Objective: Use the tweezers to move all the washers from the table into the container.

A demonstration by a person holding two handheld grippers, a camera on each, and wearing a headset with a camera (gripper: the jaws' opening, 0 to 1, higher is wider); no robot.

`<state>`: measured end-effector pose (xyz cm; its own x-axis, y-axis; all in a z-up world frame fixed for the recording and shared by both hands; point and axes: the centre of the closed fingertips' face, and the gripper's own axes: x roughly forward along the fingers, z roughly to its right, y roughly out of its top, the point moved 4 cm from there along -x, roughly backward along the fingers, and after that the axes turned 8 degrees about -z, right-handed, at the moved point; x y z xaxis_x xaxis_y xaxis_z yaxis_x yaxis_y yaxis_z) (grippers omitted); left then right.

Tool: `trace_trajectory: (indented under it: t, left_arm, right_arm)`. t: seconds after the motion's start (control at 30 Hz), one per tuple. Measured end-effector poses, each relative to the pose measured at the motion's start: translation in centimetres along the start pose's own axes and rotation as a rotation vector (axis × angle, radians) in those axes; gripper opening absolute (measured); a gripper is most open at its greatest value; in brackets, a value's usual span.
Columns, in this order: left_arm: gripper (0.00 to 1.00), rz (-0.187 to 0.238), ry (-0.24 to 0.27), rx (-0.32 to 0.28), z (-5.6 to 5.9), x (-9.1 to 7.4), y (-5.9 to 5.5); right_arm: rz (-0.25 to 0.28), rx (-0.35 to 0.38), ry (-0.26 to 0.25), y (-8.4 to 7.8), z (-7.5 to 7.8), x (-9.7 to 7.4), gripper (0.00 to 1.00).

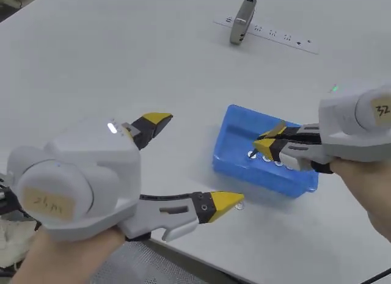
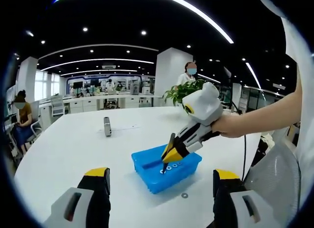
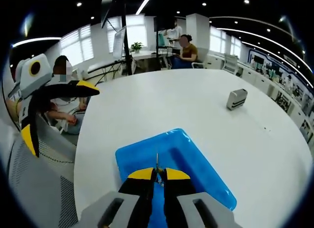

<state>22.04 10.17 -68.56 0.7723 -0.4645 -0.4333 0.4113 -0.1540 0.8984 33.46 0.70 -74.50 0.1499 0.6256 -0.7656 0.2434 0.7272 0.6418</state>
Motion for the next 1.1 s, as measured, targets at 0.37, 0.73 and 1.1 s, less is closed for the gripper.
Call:
trace_trajectory:
  t: [0.37,0.73,1.1]
  left_arm:
    - [0.88,-0.004,-0.001,0.002,0.0,0.0,-0.1]
    - [0.89,0.003,-0.010,0.001,0.2,0.0,0.1]
    - [0.88,-0.003,-0.013,0.005,0.2,0.0,0.0]
  right_arm:
    - [-0.009,0.028,-0.013,-0.4,0.4,0.2,0.03]
    - [0.055,0.023,-0.030,0.9,-0.6,-2.5,0.03]
    - [0.099,-0.023,-0.019,1.7,-2.9,-5.1,0.03]
